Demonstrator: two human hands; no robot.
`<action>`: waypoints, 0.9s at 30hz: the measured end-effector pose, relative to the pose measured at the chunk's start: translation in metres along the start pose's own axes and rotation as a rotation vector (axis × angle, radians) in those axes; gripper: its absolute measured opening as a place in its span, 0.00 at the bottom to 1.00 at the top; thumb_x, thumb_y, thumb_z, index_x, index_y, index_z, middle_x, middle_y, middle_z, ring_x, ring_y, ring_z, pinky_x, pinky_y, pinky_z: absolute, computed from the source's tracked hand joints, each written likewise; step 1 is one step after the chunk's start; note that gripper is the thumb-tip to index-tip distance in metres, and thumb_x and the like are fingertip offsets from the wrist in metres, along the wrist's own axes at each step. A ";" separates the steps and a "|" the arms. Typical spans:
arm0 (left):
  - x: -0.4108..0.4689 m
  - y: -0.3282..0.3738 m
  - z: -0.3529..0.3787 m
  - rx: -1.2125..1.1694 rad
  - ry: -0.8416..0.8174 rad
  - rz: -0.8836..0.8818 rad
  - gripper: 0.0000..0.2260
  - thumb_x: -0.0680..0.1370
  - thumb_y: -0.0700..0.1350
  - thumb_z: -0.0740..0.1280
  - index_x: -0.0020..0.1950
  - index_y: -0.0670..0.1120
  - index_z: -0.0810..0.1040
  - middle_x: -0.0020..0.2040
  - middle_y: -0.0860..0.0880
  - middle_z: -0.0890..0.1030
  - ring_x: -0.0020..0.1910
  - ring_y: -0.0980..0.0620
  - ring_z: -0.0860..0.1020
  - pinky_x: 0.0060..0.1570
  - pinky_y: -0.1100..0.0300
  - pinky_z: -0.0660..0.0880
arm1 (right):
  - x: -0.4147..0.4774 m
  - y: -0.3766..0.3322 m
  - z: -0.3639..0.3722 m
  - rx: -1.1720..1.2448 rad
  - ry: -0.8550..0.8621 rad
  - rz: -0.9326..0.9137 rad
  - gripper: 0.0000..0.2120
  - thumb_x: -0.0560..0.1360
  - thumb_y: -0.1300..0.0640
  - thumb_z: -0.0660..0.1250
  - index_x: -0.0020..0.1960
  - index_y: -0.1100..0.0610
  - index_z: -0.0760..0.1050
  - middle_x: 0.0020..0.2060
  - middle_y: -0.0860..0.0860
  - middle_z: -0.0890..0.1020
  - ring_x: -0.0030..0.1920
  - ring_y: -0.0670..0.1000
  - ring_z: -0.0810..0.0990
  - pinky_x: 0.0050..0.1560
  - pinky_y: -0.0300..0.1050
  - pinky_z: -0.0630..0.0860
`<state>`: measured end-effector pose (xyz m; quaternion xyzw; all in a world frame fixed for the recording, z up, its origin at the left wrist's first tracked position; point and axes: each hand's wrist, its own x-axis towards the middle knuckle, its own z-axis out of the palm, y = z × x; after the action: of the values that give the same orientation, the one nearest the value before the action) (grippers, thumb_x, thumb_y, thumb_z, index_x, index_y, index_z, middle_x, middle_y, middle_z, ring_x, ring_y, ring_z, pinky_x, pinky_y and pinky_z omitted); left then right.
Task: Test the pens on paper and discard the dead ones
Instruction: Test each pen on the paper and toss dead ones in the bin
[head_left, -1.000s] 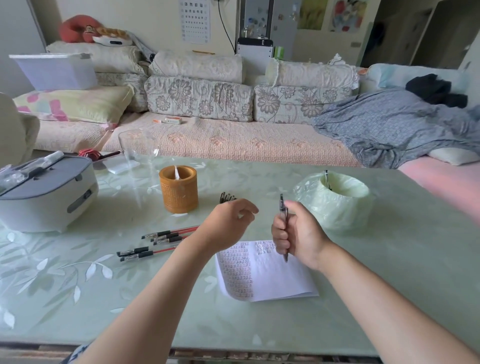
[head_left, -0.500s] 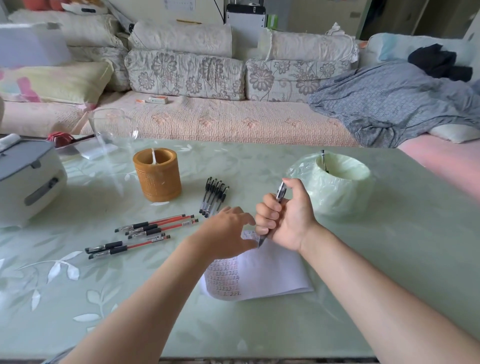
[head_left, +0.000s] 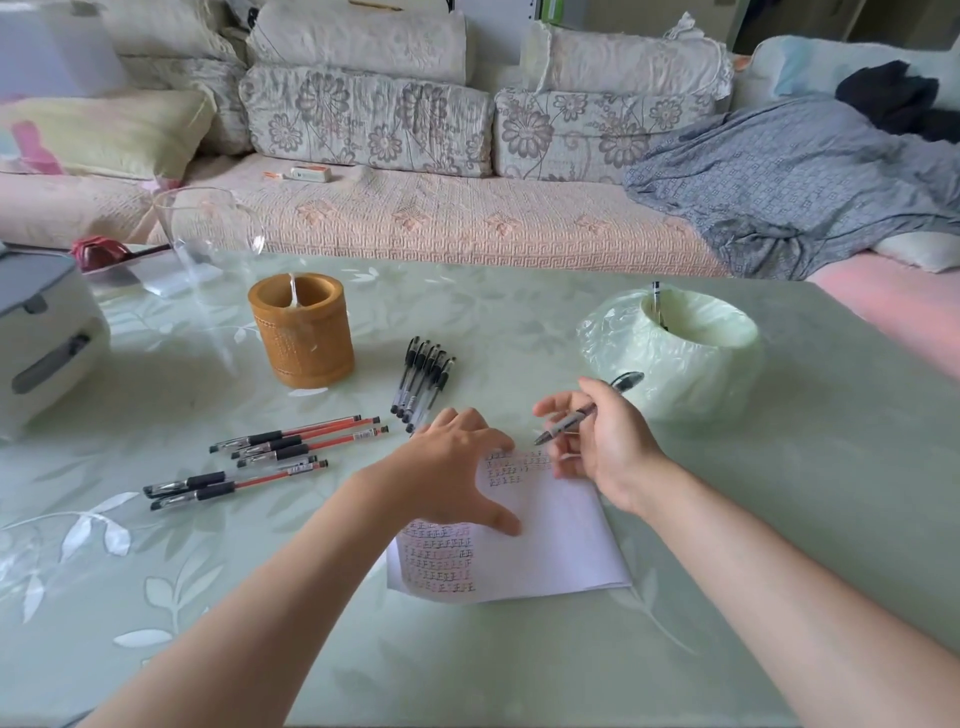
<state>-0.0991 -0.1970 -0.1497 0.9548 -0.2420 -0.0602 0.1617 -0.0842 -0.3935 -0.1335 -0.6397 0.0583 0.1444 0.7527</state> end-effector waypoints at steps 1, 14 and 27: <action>0.000 -0.001 0.000 -0.001 0.003 0.003 0.41 0.61 0.72 0.71 0.70 0.58 0.68 0.60 0.56 0.68 0.60 0.54 0.64 0.63 0.56 0.67 | 0.000 0.003 -0.002 -0.081 0.009 0.000 0.26 0.82 0.46 0.48 0.44 0.61 0.79 0.26 0.54 0.70 0.26 0.53 0.69 0.28 0.42 0.68; 0.005 -0.005 0.003 -0.069 0.124 0.049 0.27 0.65 0.64 0.75 0.60 0.57 0.76 0.52 0.55 0.72 0.53 0.55 0.68 0.54 0.61 0.68 | -0.002 0.022 -0.011 -0.568 -0.036 -0.236 0.09 0.72 0.69 0.68 0.36 0.60 0.73 0.24 0.58 0.76 0.20 0.50 0.70 0.23 0.38 0.66; 0.005 0.001 0.005 -0.079 0.084 0.054 0.19 0.70 0.61 0.72 0.58 0.60 0.77 0.48 0.56 0.74 0.45 0.57 0.72 0.43 0.61 0.71 | 0.007 0.035 -0.014 -0.580 -0.150 -0.369 0.09 0.65 0.62 0.68 0.32 0.57 0.67 0.22 0.44 0.68 0.23 0.43 0.62 0.26 0.37 0.58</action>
<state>-0.0964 -0.2014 -0.1538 0.9425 -0.2581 -0.0253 0.2109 -0.0869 -0.4014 -0.1710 -0.8142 -0.1574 0.0630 0.5553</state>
